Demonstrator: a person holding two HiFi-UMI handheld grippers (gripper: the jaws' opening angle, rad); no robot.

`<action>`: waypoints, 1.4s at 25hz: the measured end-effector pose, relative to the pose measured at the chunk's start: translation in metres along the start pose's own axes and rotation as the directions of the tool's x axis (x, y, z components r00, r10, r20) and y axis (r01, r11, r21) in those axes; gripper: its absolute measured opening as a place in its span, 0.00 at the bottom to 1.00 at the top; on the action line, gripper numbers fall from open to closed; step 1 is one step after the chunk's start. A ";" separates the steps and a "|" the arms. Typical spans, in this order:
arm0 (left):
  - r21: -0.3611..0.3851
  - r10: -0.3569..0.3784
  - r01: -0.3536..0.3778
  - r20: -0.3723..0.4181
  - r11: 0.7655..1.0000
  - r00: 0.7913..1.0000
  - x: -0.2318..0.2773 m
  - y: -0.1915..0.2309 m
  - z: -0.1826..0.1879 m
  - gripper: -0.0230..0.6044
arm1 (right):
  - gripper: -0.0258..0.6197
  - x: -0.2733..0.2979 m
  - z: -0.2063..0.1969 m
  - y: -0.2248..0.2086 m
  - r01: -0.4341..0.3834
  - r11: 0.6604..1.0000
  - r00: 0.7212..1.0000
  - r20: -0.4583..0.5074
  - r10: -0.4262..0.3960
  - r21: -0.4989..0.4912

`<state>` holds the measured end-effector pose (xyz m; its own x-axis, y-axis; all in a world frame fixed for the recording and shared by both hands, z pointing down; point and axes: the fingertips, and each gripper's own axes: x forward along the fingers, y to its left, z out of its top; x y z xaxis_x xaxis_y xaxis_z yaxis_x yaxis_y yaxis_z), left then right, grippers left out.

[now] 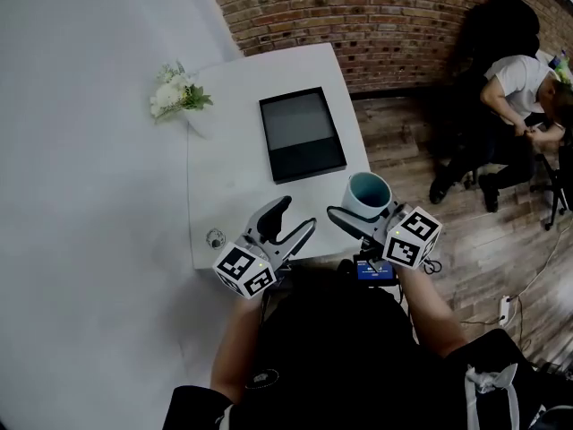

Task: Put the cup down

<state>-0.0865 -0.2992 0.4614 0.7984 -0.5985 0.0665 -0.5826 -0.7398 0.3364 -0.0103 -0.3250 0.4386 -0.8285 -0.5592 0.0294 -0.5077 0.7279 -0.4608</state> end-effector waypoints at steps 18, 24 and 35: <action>-0.007 0.074 -0.074 -0.043 0.997 0.996 0.000 0.007 -0.005 0.51 | 0.66 0.005 -0.029 -0.033 -0.031 0.999 0.993 -0.109 0.034 0.026; -0.014 0.136 -0.137 -0.046 0.991 0.990 -0.010 0.033 -0.012 0.51 | 0.66 0.064 -0.058 -0.070 -0.052 0.999 0.982 -0.179 0.054 0.014; -0.022 0.184 -0.184 -0.010 0.983 0.983 -0.016 0.053 -0.005 0.51 | 0.66 0.208 -0.079 -0.122 -0.043 0.997 0.974 -0.226 0.028 -0.063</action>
<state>-0.1293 -0.3273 0.4827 0.6788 -0.7216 0.1364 -0.7164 -0.6098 0.3391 -0.1391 -0.4991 0.5711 -0.8742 -0.4346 0.2166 -0.4856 0.7750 -0.4045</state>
